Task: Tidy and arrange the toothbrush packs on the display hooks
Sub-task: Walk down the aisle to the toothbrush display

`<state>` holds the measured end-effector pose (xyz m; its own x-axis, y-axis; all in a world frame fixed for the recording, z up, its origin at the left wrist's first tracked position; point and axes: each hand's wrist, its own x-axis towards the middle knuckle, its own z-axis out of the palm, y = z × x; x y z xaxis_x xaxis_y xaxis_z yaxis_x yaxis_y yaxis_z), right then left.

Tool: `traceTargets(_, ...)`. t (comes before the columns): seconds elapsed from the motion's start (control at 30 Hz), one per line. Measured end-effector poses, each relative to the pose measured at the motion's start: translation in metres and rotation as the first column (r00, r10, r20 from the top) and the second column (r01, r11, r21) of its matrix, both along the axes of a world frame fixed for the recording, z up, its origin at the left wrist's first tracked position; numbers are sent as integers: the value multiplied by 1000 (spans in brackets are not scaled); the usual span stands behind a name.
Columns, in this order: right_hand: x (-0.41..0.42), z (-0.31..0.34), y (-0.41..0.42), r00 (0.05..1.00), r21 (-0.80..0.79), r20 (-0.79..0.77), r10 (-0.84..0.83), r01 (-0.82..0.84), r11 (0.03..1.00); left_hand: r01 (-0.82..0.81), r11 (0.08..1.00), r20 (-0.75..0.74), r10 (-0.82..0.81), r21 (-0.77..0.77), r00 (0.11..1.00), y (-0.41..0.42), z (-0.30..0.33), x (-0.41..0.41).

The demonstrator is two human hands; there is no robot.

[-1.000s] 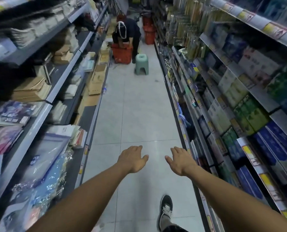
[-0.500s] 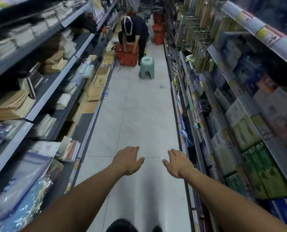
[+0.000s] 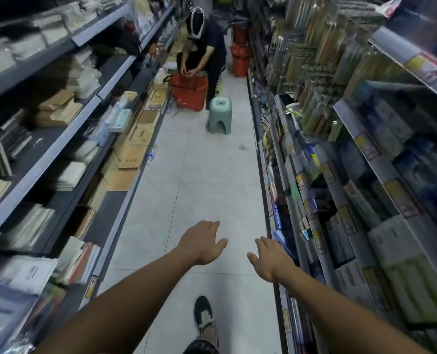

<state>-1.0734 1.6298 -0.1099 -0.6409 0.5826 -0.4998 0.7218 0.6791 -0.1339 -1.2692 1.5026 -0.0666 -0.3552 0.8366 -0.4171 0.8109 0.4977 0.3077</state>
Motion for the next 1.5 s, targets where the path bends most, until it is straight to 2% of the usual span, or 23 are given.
traceTargets(0.17, -62, 9, 70, 999, 18, 21, -43, 43, 999, -2, 998, 43, 0, 59, 999, 70, 3, -66)
traceTargets(0.37, -142, 19, 150, 997, 45, -20, -79, 80, 996, 28, 998, 15, -28, 57, 999, 142, 13, -143)
traceTargets(0.7, -214, 12, 253, 996, 40, -9, -83, 84, 996, 45, 999, 7, -45, 27, 999, 253, 3, -224)
traceTargets(0.97, -271, 1, 385, 1000, 45, -13, -18, 19, 999, 25, 1000, -18, -25, -18, 1000, 367, -5, -281)
traceTargets(1.27, -341, 27, 553, 997, 59, -21, 71, -70, 996, -99, 995, -56, 98, -14, 994, 502, 14, -342)
traceTargets(1.5, -397, 31, 622, 989, 54, -21, 149, -148, 988, -164, 986, -65, 162, -13, 985, 562, 17, -388)
